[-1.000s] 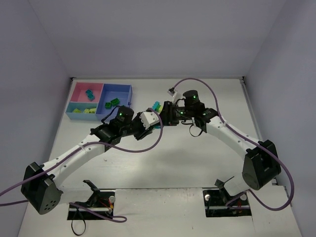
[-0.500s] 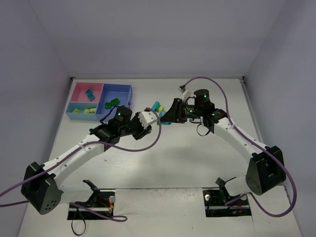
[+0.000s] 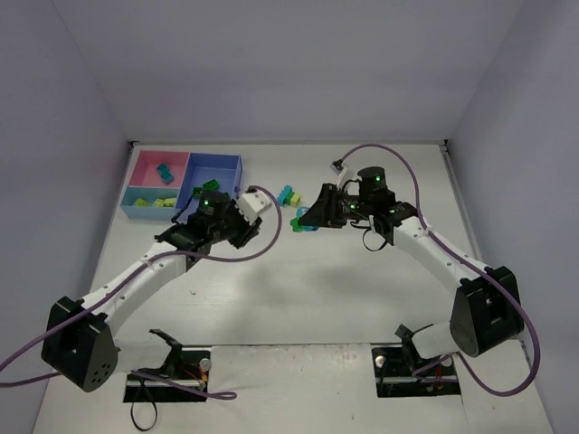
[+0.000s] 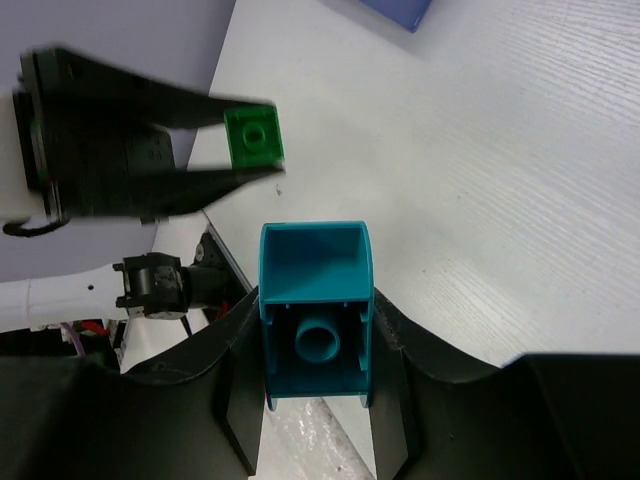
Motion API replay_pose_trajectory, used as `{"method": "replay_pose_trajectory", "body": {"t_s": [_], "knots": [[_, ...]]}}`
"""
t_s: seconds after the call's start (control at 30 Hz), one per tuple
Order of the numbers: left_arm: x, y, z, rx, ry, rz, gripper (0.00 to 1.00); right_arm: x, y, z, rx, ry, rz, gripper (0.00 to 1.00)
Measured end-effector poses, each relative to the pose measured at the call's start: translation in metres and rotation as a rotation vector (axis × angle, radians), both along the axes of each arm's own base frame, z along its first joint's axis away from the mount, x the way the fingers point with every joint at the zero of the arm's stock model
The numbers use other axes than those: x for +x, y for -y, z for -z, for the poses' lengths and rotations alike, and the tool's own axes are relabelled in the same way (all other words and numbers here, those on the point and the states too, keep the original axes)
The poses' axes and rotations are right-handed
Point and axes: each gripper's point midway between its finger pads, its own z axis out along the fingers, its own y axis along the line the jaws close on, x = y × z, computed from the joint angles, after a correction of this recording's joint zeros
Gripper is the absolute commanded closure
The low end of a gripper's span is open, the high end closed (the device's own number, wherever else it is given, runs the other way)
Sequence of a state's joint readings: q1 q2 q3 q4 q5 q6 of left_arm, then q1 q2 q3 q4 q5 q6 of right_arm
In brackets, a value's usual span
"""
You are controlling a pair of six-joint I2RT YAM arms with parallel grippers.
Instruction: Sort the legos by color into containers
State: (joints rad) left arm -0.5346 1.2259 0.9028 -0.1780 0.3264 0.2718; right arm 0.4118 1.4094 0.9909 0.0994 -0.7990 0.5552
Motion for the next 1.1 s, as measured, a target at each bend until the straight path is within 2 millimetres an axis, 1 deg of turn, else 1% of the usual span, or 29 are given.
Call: {"method": "replay_pose_trajectory", "body": {"t_s": [0.1, 0.17, 0.23, 0.3, 0.33, 0.37, 0.43, 0.47, 0.57, 0.63, 0.7, 0.77, 0.83, 0.87, 0.93, 1.0, 1.1], "knots": [[0.034, -0.039, 0.004, 0.006, -0.025, -0.192, 0.94, -0.002, 0.001, 0.005, -0.01, -0.005, -0.003, 1.0], [0.06, -0.063, 0.004, 0.009, -0.042, -0.318, 0.9, -0.003, 0.002, 0.009, -0.016, -0.008, -0.005, 1.0], [0.089, -0.082, 0.003, 0.007, -0.058, -0.42, 0.89, -0.004, 0.003, 0.01, -0.02, -0.008, -0.008, 1.0], [0.115, -0.097, 0.004, 0.001, -0.068, -0.488, 0.84, -0.004, 0.003, 0.011, -0.022, -0.003, -0.011, 1.0], [0.126, -0.104, 0.006, 0.0, -0.072, -0.517, 0.77, -0.004, 0.003, 0.011, -0.023, 0.0, -0.013, 1.0], [0.136, -0.11, 0.009, 0.001, -0.076, -0.538, 0.63, -0.004, 0.003, 0.011, -0.023, 0.001, -0.014, 1.0], [0.151, -0.123, 0.02, 0.01, -0.097, -0.576, 0.54, -0.004, 0.003, 0.011, -0.024, 0.003, -0.016, 1.0], [0.156, -0.128, 0.025, 0.015, -0.108, -0.587, 0.46, -0.004, 0.003, 0.011, -0.024, 0.004, -0.017, 1.0], [0.169, -0.141, 0.042, 0.035, -0.141, -0.614, 0.39, -0.004, 0.003, 0.011, -0.025, 0.006, -0.017, 1.0], [0.17, -0.142, 0.048, 0.041, -0.16, -0.614, 0.37, -0.003, 0.004, 0.011, -0.024, 0.006, -0.015, 1.0], [0.168, -0.139, 0.047, 0.037, -0.176, -0.596, 0.37, -0.002, 0.005, 0.011, -0.024, 0.006, -0.011, 1.0], [0.166, -0.13, 0.038, 0.026, -0.167, -0.566, 0.36, -0.002, 0.006, 0.01, -0.021, 0.004, -0.011, 1.0], [0.157, -0.115, 0.025, 0.02, -0.143, -0.512, 0.36, -0.002, 0.007, 0.01, -0.016, 0.001, -0.014, 1.0], [0.148, -0.104, 0.016, 0.017, -0.124, -0.469, 0.36, -0.002, 0.007, 0.01, -0.015, -0.001, -0.017, 1.0], [0.124, -0.08, -0.001, 0.008, -0.085, -0.376, 0.36, -0.003, 0.006, 0.01, -0.009, -0.007, -0.027, 1.0], [0.093, -0.048, -0.019, -0.022, -0.041, -0.254, 0.36, -0.002, 0.004, 0.008, -0.002, -0.009, -0.038, 1.0], [0.047, -0.006, -0.04, -0.076, -0.003, -0.069, 0.36, 0.0, 0.0, 0.001, 0.015, -0.003, -0.057, 1.0]]}}
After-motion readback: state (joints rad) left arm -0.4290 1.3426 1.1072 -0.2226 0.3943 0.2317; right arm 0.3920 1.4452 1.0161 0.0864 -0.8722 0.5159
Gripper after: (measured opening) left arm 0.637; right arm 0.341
